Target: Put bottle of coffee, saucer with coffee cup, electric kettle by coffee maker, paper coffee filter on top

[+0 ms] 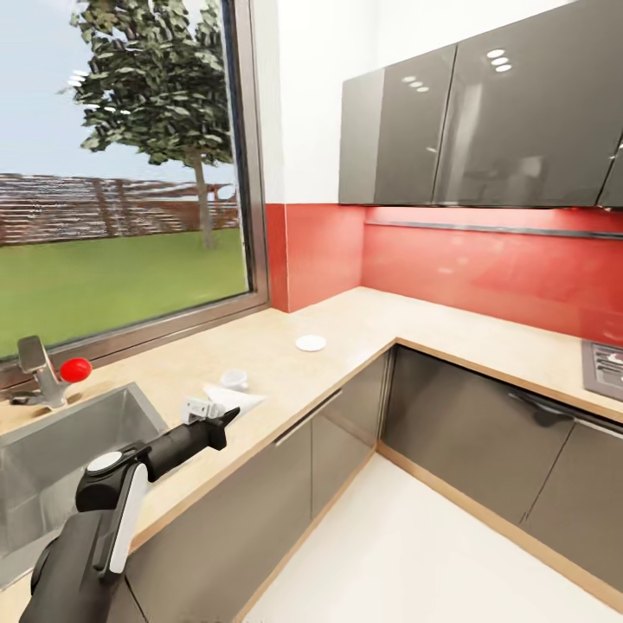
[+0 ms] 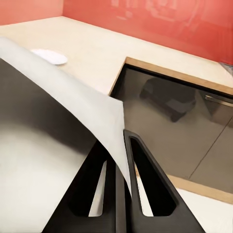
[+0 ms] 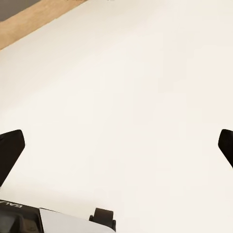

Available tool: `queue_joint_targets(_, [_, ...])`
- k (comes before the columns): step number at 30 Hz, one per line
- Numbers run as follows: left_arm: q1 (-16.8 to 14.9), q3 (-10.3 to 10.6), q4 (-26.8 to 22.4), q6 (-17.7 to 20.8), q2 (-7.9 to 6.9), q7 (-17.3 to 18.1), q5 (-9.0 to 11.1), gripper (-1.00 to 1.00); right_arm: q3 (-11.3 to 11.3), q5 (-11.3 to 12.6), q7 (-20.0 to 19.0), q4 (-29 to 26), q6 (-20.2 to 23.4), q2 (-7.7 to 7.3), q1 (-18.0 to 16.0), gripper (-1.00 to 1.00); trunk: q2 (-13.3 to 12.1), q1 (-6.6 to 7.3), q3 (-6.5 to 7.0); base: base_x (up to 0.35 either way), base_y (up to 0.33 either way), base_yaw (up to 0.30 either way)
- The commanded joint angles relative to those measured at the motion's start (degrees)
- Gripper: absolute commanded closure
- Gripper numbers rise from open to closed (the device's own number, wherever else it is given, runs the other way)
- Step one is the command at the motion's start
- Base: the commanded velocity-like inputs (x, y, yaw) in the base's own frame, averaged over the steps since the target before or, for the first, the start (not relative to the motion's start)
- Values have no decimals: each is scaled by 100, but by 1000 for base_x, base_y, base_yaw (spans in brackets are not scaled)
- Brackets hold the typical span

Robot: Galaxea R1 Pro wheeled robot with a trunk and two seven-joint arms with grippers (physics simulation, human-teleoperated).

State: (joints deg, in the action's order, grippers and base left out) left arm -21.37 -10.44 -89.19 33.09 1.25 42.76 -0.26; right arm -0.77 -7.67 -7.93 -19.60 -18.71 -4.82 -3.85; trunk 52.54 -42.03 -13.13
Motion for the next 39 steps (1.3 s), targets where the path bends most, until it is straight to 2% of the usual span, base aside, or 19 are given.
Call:
queue_joint_targets(1, [-7,-13,-2,22,7,30,-27,100,-10,-41,-7,0,-18,-1,-2,-100,6,-1,-8,-7,0,270])
queue_joint_targets(7, [-7,-16,-2,22,7,30,-27,100,-7,-49,-3,5,-18,-1,-2,-100,6,-1,-8,1,3,269])
queue_joint_targets(15, [-7,-71,-11,30,-1,38,-27,100,-5,-50,-13,9,-18,-1,-2,-100,6,-1,-8,171,89,65])
queue_joint_targets(23, [-7,-104,-11,23,-2,39,-27,100,-2,-50,-1,9,-21,14,-2,-100,6,-1,-8,22,28,229])
queue_joint_targets(39, [-7,-108,-11,22,-2,39,-27,100,2,-55,-8,9,-25,25,-2,-100,6,-1,-8,-282,3,244])
